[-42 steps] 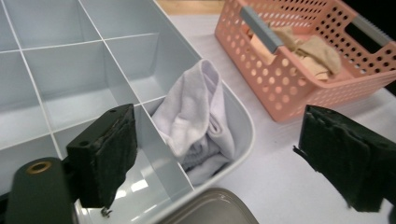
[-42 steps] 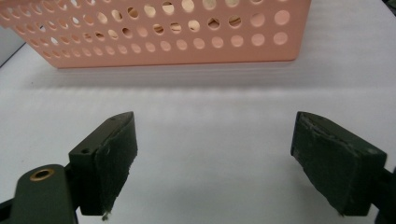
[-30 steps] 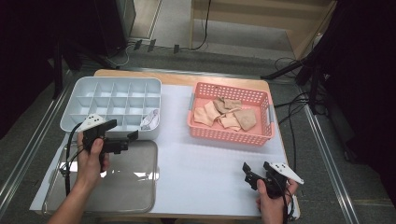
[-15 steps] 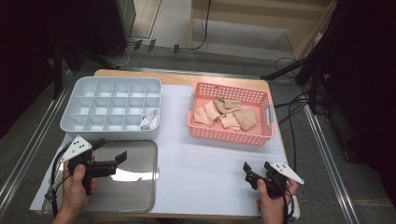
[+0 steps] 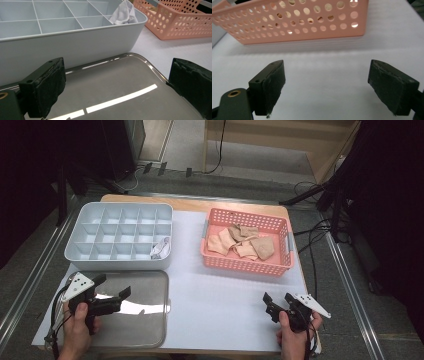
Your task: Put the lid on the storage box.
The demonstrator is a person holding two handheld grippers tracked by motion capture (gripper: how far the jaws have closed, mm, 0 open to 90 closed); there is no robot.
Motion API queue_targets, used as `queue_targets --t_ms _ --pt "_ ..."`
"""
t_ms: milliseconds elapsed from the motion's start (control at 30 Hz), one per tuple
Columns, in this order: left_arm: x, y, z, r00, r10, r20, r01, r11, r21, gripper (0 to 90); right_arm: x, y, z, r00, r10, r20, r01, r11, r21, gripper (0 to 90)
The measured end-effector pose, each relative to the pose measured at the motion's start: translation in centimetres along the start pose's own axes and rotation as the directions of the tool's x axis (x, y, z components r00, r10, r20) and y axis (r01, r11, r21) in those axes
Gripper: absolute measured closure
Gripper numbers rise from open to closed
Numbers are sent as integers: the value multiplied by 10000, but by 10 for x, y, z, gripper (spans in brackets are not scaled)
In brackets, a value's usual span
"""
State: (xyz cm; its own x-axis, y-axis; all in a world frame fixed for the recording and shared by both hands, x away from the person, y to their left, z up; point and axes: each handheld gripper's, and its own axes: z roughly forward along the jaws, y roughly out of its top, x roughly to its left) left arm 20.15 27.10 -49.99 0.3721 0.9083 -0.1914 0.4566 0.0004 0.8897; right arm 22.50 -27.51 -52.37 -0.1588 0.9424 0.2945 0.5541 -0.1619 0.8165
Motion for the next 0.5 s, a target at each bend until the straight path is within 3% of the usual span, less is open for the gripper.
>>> queue_targets --t_ms 33,100,267,367,433,500 --pt "3 -1 2 9996 -234 138 232 9997 123 16 -1 2 -1 9996 222 -175 -219 9997 131 143" --pt "4 -2 4 9994 -329 137 328 9994 100 16 -1 8 -4 9992 318 -238 -315 9994 134 143" --pt "5 0 7 9995 -306 -31 306 9994 -189 16 9 28 -17 9996 -135 -231 130 9996 -236 139" --pt "7 2 10 9992 -249 -322 248 9997 -36 17 22 39 -15 9978 -570 -341 561 9981 -262 132" --pt "9 5 7 9985 -500 -206 495 9984 -261 17 30 49 -13 9961 -743 -472 727 9968 -332 132" --pt "9 8 4 9985 -433 -349 418 9982 -432 17 38 61 -12 9950 -837 -544 810 9955 -497 148"
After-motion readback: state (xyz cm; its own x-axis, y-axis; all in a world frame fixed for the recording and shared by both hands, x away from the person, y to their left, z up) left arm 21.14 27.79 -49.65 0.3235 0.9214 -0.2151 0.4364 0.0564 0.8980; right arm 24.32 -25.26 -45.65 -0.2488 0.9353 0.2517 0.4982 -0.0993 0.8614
